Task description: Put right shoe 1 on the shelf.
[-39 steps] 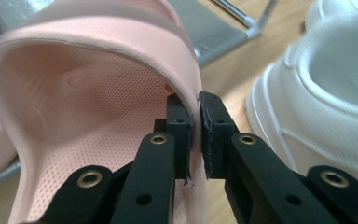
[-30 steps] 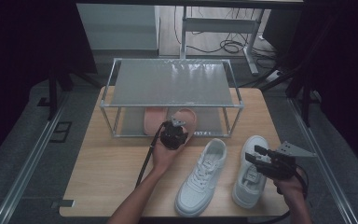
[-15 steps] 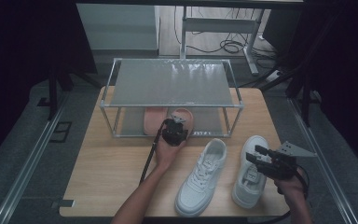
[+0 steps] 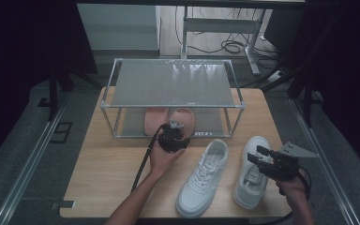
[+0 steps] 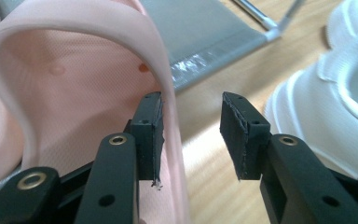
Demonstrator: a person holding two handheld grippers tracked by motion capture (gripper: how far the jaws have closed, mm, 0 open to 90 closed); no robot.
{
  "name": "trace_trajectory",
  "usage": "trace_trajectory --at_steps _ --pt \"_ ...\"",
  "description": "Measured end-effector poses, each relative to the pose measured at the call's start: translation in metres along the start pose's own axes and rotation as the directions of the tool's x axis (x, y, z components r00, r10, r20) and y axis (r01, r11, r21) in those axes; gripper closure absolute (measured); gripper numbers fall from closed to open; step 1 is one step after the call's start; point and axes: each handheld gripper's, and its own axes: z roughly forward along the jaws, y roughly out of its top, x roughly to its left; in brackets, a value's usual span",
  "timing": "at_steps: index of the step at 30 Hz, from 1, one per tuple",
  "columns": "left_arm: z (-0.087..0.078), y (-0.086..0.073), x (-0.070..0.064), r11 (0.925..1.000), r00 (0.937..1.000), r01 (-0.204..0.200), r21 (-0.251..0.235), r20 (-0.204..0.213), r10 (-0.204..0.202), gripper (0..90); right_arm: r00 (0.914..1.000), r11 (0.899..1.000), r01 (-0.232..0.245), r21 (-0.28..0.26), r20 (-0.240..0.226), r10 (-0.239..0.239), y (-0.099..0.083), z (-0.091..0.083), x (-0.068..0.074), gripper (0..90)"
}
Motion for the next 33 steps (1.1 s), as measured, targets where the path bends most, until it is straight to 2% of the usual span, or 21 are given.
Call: trace_trajectory --at_steps 3,10,18,24,30,33 --pt "-0.01 -0.005 -0.001 0.9999 0.9998 -0.016 -0.005 0.011 0.016 61.9 1.0 1.0 -0.001 0.001 0.0 0.001 0.0 0.0 0.0 45.2" --pt "-0.03 -0.02 0.003 0.9983 0.9978 -0.055 -0.02 0.036 0.056 77.1 1.0 1.0 0.001 0.002 -0.001 -0.001 0.0 0.001 0.001 45.2" --pt "-0.051 -0.039 0.007 0.9956 0.9948 -0.093 -0.011 0.04 0.094 88.4 1.0 1.0 0.002 0.003 0.0 -0.002 0.0 0.001 0.001 45.2" --pt "-0.067 -0.055 0.015 0.9937 0.9919 -0.112 -0.005 0.06 0.112 90.0 1.0 1.0 0.002 0.004 -0.001 -0.002 0.0 0.001 0.002 45.2" --pt "-0.075 -0.071 0.023 0.9903 0.9892 -0.136 0.03 0.061 0.134 90.0 1.0 1.0 0.002 0.005 0.0 -0.002 -0.001 0.002 0.002 45.2" --pt "-0.076 -0.078 0.028 0.9861 0.9863 -0.156 0.057 0.063 0.153 90.0 1.0 1.0 0.003 0.006 -0.001 -0.003 -0.001 0.002 0.002 45.2"
